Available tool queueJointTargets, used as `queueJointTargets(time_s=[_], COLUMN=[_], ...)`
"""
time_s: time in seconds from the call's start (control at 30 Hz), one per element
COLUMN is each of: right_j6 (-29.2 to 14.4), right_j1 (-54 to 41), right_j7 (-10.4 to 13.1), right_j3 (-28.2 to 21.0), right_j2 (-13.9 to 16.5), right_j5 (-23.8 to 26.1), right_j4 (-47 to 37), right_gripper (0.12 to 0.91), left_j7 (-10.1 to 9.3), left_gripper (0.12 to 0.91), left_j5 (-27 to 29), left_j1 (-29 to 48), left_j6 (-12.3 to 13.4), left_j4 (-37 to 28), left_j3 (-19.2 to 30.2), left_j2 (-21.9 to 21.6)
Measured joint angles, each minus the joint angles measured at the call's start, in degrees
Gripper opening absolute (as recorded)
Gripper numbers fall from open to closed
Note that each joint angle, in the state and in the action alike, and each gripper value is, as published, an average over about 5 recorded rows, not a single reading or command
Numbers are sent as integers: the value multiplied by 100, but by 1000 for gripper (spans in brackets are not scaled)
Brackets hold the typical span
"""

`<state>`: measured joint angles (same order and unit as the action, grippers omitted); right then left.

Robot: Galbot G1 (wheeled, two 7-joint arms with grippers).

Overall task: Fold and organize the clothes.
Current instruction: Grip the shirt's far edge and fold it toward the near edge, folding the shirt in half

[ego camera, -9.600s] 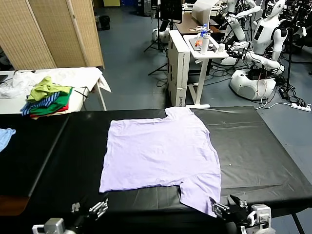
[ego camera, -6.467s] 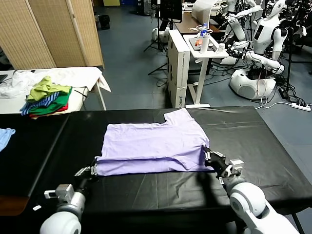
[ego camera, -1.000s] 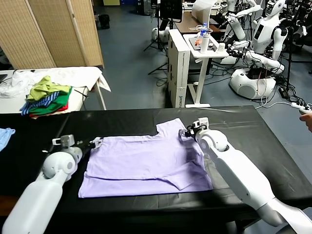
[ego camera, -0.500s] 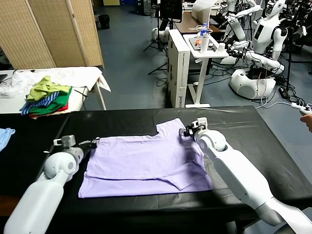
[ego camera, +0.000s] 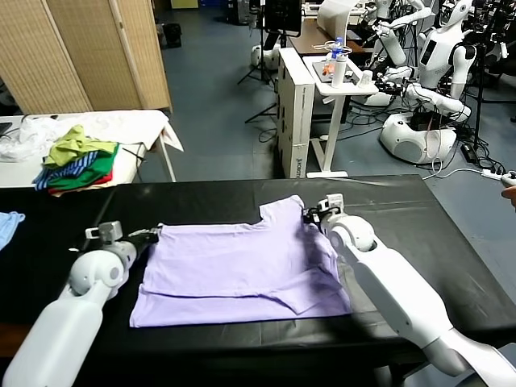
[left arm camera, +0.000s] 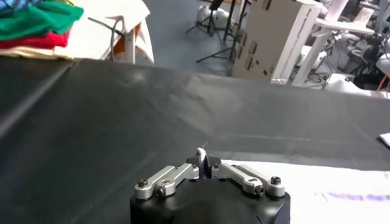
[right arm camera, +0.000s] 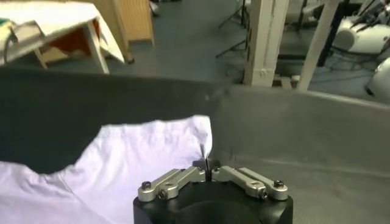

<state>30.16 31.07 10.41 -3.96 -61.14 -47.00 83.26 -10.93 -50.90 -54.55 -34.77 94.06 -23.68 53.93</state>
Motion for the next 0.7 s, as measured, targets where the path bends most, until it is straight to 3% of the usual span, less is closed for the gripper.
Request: queueJointTargets(time_s=[0.7], right_j6=[600], right_j1=[1727], right_j7=[172], right_j3=[1129], right_j2=[1369], right_j5=[-460], right_j4=[2413], right_gripper=[141], left_j7=[-118], left_gripper=[217], left_j5=[14], left_j1=[-1696], left_j6=[-14], left_j4=[2024], left_j3=[-881], left_j2=[-235])
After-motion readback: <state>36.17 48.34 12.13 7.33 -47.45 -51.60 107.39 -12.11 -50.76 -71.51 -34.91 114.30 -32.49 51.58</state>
